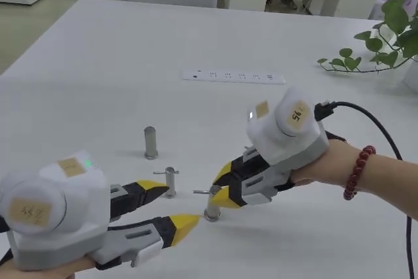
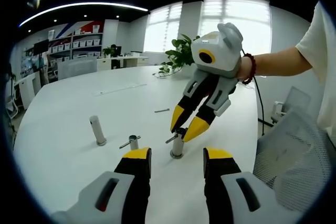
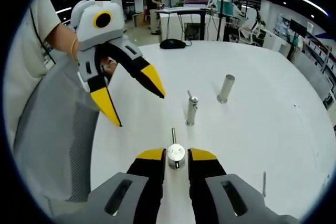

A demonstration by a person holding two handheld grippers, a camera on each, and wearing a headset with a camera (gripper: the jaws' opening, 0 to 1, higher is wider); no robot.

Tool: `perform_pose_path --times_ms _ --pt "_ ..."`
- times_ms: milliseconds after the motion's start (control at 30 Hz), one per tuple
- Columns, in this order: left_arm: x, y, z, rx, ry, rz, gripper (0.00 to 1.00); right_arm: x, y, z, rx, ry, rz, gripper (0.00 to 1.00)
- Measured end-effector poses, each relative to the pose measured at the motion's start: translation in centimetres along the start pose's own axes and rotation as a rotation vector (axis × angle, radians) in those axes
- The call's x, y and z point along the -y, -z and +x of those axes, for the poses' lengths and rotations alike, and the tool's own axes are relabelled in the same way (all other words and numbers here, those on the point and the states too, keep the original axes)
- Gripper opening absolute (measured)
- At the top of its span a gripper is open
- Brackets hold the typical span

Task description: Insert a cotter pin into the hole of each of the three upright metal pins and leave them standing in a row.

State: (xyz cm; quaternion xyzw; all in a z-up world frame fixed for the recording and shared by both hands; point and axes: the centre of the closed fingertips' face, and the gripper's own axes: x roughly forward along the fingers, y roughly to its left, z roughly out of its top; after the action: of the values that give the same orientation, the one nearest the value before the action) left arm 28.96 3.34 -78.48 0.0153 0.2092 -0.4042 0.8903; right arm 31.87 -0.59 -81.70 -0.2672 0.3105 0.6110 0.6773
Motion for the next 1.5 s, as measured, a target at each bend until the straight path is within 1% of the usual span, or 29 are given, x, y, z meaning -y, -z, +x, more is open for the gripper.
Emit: perform_pose_path --times_ms 133,300,567,667,1000,1267,1400,1500 --pt "-0.2 0.1 -0.3 -0.006 -0.011 0.006 0.39 0.1 0.1 0.2 0.003 0.003 0.000 0.17" --pt "-0.3 0.0 -0.7 -0.003 -0.021 0.008 0.40 0.0 0.1 0.3 0.006 -0.001 -0.009 0.15" --pt "-0.5 0.2 -1.5 -0.002 -0.039 -0.004 0.41 0.0 0.1 0.3 0.015 -0.001 -0.016 0.15" --pt "-0.6 0.5 -1.7 -0.017 -0.042 -0.001 0.43 0.0 0.1 0.3 0.021 -0.001 -0.011 0.14" --pt "-0.6 0.5 -2.2 -0.005 -0.046 -0.002 0.46 -0.1 0.1 0.3 0.028 -0.006 -0.012 0.14" --pt "-0.7 0.6 -2.4 -0.004 -0.065 0.008 0.51 0.3 0.0 0.4 0.020 -0.005 -0.029 0.14" --pt "-1.0 1.0 -2.4 -0.014 -0.071 0.004 0.53 0.6 0.0 0.4 0.019 0.001 -0.032 0.14" --pt "-1.1 0.9 -2.4 -0.013 -0.077 0.012 0.54 0.9 0.0 0.4 0.016 0.005 -0.033 0.14"
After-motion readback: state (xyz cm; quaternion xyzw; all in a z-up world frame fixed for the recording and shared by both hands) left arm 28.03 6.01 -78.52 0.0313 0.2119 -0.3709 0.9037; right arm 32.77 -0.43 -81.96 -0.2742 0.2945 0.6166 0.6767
